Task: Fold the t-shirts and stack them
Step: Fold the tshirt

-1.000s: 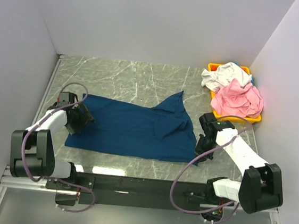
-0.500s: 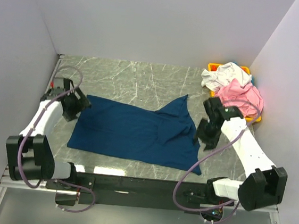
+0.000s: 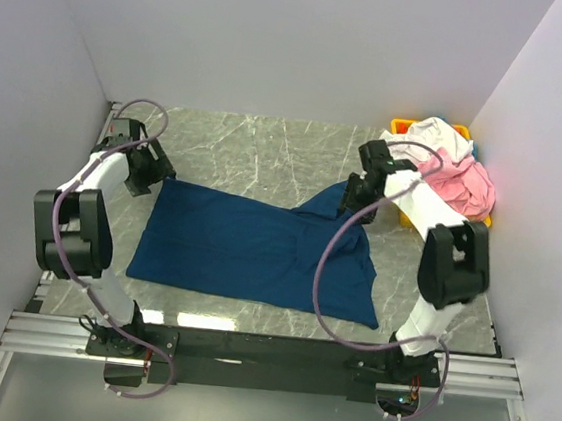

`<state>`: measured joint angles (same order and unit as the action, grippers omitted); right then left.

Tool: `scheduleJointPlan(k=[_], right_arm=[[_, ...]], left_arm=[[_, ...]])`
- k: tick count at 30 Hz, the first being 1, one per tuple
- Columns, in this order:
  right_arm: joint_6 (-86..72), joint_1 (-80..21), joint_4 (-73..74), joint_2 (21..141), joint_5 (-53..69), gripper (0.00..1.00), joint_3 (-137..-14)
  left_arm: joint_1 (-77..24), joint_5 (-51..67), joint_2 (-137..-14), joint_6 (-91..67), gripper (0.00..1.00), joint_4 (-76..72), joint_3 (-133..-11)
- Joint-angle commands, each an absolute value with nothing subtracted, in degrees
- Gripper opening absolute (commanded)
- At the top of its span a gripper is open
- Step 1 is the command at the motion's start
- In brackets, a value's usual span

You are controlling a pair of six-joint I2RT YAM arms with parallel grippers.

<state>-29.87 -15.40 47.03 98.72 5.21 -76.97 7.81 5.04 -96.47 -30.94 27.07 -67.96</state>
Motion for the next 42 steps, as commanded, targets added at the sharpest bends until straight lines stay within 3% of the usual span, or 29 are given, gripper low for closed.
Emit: scheduleJointPlan(k=[1, 10, 30, 42], right_arm=[[-27.4, -15.8, 38.9, 103.3, 5.6, 0.54, -84.1], [-26.5, -15.9, 39.4, 116.7, 5.1, 0.52, -92.2], [-27.2, -11.3, 40.6, 126.7, -4.5, 0.51, -109.8], [-25.8, -10.8, 40.2, 131.1, -5.7, 0.51, -111.7]], left_arm=[[8.1, 7.1, -98.3, -28.9, 0.81, 25.5, -71.6], [7.9, 7.2, -101.7, -28.1, 0.81, 25.9, -74.4], [7.3, 6.6, -104.6, -26.6, 0.8, 28.0, -76.0], [7.1, 6.3, -105.8, -26.4, 0.8, 28.9, -78.0]])
